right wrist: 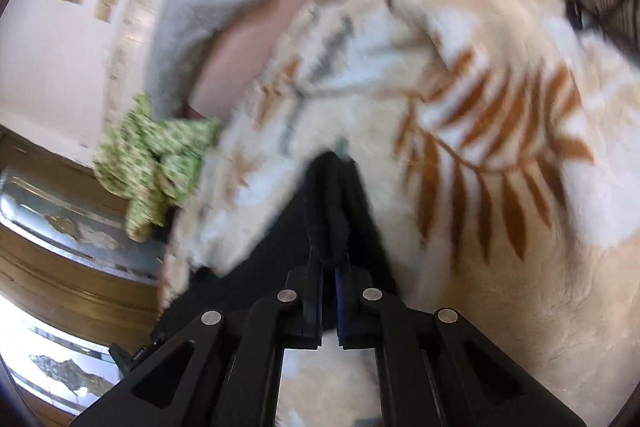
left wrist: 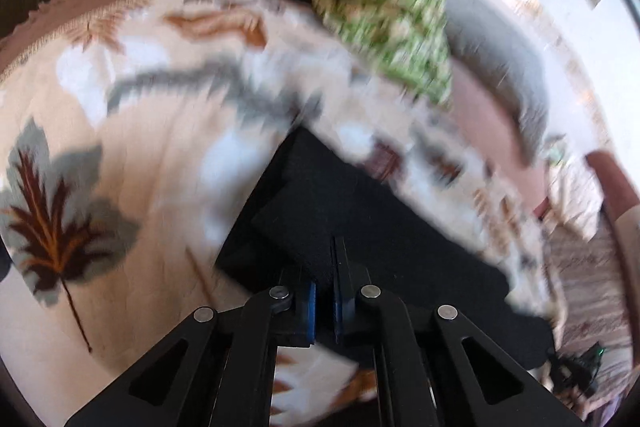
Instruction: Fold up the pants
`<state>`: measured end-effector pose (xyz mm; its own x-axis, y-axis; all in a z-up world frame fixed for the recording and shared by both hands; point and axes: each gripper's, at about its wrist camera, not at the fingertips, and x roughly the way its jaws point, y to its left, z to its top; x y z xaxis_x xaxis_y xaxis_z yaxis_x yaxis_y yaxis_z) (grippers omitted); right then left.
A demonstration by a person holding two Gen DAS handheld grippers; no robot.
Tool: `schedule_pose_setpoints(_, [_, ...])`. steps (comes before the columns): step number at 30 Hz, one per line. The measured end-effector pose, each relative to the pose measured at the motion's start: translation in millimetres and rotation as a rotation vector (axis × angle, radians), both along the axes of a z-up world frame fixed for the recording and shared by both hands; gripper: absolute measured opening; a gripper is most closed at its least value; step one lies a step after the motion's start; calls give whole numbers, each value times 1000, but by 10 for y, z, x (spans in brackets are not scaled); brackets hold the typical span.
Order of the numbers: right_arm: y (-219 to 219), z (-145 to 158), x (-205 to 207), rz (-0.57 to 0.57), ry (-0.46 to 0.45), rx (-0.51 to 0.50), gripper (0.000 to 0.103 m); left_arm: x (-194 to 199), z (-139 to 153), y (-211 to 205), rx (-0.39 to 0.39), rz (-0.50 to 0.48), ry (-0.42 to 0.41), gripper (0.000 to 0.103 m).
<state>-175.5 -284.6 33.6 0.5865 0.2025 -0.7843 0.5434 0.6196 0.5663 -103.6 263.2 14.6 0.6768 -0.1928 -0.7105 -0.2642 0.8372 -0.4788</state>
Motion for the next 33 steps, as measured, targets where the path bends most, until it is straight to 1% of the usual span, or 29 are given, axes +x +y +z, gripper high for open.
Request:
schedule_pose_setpoints(2, [17, -61, 14, 9, 27, -2, 3, -7, -88, -5, 2, 7, 2, 4])
schedule_pose_setpoints(5, [27, -28, -18, 5, 26, -5, 3, -7, -43, 19, -19, 22, -5, 4])
schedule_pose_setpoints(7, [38, 16, -36, 7, -1, -5, 3, -17, 5, 7, 2, 16, -24, 4])
schedule_pose_setpoints(8, [46, 17, -31, 9, 3, -14, 3, -11, -11, -13, 16, 12, -19, 4])
schedule_pose_setpoints(9, [33, -27, -38, 9, 30, -17, 3, 19, -88, -36, 29, 4, 10, 5])
schedule_pose_setpoints(10, [24, -81, -36, 4, 54, -11, 3, 40, -145, -40, 23, 1, 27, 5])
schedule_pose_setpoints(11, [17, -109, -34, 0, 61, -1, 3, 40, -132, -41, 20, 3, 21, 4])
schedule_pose_setpoints(14, [29, -2, -51, 2, 20, -14, 3, 17, -28, -51, 21, 7, -6, 5])
schedule_pose_setpoints(15, [36, -2, -46, 6, 27, -26, 3, 34, -63, -72, 36, 1, 4, 5])
schedule_pose_setpoints(17, [24, -96, -48, 0, 62, -9, 3, 33, -141, -61, 19, 4, 18, 7])
schedule_pose_setpoints(18, [18, -103, -55, -6, 58, -1, 3, 23, -129, -51, 14, 5, 9, 8])
schedule_pose_setpoints(20, [29, -72, -49, -1, 57, -15, 5, 14, -101, -57, 32, 1, 9, 12])
schedule_pose_setpoints(21, [39, -56, -41, -4, 56, -31, 6, 1, -80, -51, 37, -1, 9, 16])
schedule_pose_setpoints(22, [38, -16, -51, -15, 50, -57, 8, -15, -54, -40, 48, 1, 7, 19])
schedule_pose_setpoints(23, [39, 65, -61, -31, 48, -115, 16, -66, 14, -36, 90, 20, -2, 29])
schedule_pose_setpoints(24, [44, 164, -72, -48, 53, -194, 19, -108, 67, -35, 128, 42, -11, 34])
schedule_pose_setpoints(26, [122, 375, -56, -59, 26, -335, 19, -279, 296, -80, 317, 178, -71, 32])
schedule_pose_setpoints(27, [233, 524, -9, -31, -12, -428, 19, -347, 403, -130, 370, 205, -118, 32])
schedule_pose_setpoints(28, [333, 609, 42, 5, -42, -488, 21, -405, 501, -181, 400, 213, -171, 32])
schedule_pose_setpoints(29, [481, 677, 130, 72, -78, -549, 25, -430, 555, -228, 418, 211, -202, 34])
schedule_pose_setpoints(30, [584, 695, 200, 121, -92, -583, 29, -446, 631, -335, 453, 184, -252, 37])
schedule_pose_setpoints(31, [733, 679, 325, 199, -97, -628, 33, -419, 645, -410, 464, 141, -274, 39])
schedule_pose_setpoints(32, [853, 618, 448, 268, -87, -660, 32, -363, 609, -462, 459, 101, -273, 39])
schedule_pose_setpoints(33, [926, 510, 582, 321, -57, -665, 30, -287, 535, -491, 446, 65, -248, 39])
